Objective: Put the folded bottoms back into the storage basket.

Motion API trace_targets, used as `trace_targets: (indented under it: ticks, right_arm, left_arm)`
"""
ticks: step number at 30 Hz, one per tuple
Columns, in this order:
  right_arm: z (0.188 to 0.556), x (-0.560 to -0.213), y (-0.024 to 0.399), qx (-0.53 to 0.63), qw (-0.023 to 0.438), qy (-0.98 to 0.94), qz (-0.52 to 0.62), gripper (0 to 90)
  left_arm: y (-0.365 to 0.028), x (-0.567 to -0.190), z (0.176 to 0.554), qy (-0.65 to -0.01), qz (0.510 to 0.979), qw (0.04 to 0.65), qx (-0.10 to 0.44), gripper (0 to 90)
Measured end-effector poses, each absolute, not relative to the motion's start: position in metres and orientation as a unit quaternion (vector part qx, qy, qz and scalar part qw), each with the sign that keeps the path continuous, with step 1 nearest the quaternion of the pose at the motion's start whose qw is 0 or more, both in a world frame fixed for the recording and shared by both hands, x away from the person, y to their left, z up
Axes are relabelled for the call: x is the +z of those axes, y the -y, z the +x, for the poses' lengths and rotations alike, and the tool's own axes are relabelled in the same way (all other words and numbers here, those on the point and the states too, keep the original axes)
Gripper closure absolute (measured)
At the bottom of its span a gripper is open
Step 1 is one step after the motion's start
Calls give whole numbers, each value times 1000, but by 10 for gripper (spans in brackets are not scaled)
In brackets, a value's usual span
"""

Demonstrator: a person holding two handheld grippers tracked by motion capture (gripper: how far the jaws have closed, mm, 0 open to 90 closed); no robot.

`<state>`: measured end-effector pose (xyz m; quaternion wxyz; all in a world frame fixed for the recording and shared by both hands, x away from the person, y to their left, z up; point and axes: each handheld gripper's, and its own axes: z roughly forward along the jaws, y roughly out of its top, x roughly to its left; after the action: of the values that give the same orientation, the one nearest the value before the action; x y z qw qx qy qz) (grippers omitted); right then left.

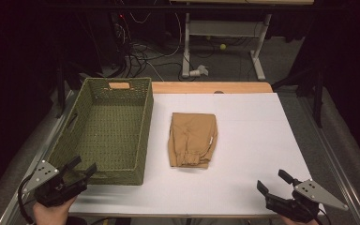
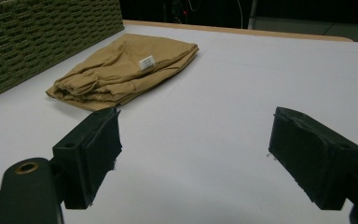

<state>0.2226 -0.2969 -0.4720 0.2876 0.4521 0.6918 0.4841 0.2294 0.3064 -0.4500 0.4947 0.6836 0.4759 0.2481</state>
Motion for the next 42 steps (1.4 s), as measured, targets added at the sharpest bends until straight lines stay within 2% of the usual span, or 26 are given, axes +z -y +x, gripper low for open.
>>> trace_targets:
  ticks: [42]
  right_arm:
    - [225,-473,296,485,271,-695,455,181]
  left_arm:
    - [-285,-445,233,-453,697,499,244,317]
